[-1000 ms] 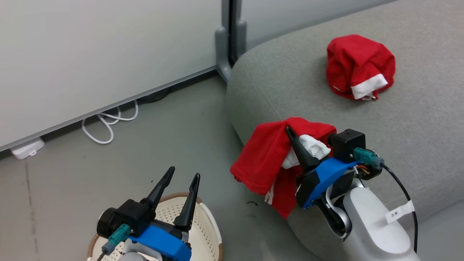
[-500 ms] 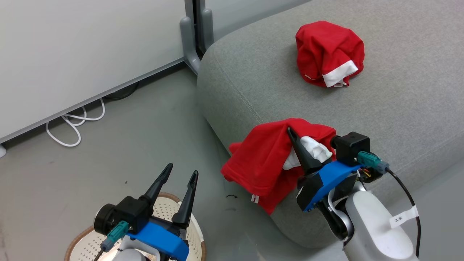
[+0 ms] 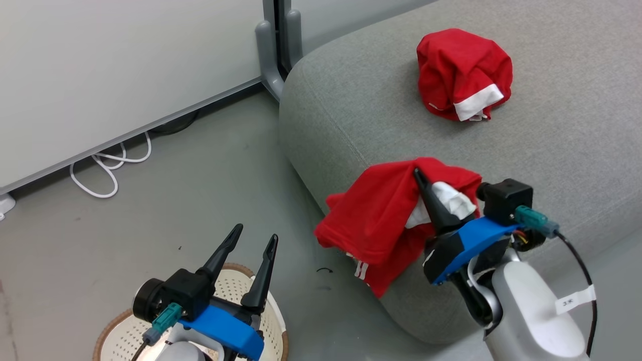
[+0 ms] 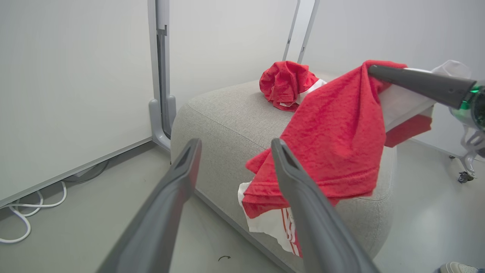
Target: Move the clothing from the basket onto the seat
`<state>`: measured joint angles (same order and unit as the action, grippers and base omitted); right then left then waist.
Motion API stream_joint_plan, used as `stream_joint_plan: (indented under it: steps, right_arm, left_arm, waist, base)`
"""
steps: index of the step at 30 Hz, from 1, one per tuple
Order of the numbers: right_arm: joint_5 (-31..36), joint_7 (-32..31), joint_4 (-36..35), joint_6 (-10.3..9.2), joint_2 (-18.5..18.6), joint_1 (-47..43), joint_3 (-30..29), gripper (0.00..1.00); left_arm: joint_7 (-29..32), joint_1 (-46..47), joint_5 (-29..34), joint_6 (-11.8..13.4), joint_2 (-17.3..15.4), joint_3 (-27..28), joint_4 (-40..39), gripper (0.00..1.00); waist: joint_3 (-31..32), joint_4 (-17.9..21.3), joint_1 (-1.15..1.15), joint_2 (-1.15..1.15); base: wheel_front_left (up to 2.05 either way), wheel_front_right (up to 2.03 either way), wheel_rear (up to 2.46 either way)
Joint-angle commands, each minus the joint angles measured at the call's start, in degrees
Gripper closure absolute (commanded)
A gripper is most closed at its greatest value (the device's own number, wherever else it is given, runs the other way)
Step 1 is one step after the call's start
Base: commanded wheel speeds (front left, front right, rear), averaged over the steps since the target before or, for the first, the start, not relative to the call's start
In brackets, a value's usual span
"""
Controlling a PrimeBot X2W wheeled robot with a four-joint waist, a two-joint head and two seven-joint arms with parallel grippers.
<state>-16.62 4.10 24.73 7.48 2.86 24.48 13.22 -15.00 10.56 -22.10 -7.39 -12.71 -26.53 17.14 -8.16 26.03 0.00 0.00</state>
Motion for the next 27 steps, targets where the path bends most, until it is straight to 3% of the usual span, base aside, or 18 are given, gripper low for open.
stream_joint_plan:
  steps: [1,10,17,23,27]
  right_arm:
    - [0.0,0.0,-0.7,0.03,0.0,1.1,-0.8,1.00]
    - [2.6,-1.4,-1.9,0.03,0.9,12.1,-11.1,1.00]
    - [1.2,-4.8,-2.5,0.03,5.8,26.4,-20.3,1.00]
    - [5.4,-8.5,-1.8,0.03,12.7,37.1,-27.7,1.00]
    - [10.7,-7.8,-0.5,0.03,16.9,44.4,-38.5,1.00]
  left_arm:
    - [-0.3,0.8,0.4,-0.1,-0.2,0.1,0.0,0.00]
    - [-0.3,3.3,1.2,-0.1,-1.2,-0.1,-1.4,0.00]
    - [-0.3,6.6,3.1,-0.1,-2.9,0.5,-3.8,0.00]
    - [-0.3,8.9,4.9,-0.1,-3.8,0.8,-6.9,0.00]
    - [-0.3,11.1,6.2,-0.1,-4.7,0.5,-9.0,0.00]
  waist:
    - [-0.3,-0.3,0.00,0.00]
    - [-4.9,-2.4,0.00,0.00]
    - [-12.3,-4.0,0.00,0.00]
    - [-18.6,-5.9,0.00,0.00]
    - [-23.7,-7.9,0.00,0.00]
  base:
    - [0.00,0.00,0.00]
    - [0.00,0.00,0.00]
    - [0.00,0.00,0.00]
    - [0.00,0.00,0.00]
    - [0.00,0.00,0.00]
